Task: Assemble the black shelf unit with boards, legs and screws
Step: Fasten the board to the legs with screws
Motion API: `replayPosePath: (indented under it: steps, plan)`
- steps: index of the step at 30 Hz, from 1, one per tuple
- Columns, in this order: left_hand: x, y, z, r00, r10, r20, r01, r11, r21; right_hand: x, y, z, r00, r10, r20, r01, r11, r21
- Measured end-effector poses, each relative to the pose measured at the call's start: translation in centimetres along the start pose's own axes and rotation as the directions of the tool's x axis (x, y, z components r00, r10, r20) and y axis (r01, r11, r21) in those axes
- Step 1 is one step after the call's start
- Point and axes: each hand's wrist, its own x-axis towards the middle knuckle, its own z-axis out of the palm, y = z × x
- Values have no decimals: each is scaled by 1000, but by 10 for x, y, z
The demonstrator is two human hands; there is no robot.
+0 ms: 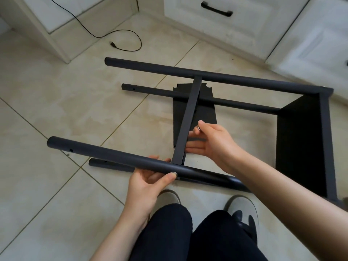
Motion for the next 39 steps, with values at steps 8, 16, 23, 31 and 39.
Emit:
replayPosePath:
  steps: [8, 16, 23, 31, 39]
  plan:
    - [-21, 11, 5, 780, 613, -125, -269, 509, 818, 9, 0, 4, 999, -42, 11, 43, 978, -204]
    - [29, 75, -7, 788, 252, 562, -553, -115, 825, 11, -10, -6, 995, -57, 81, 81, 939, -335]
    - [77, 102, 12, 622, -177, 763, -765, -344, 544, 20, -35, -27, 990, -114, 78, 137, 881, -452]
    - [101, 109, 38, 495, -369, 786, -849, -399, 347, 47, -88, -36, 970, -225, 95, 204, 535, -820]
    - [102, 110, 47, 384, -366, 848, -896, -369, 246, 93, -117, -50, 830, -523, 191, 264, 67, -962]
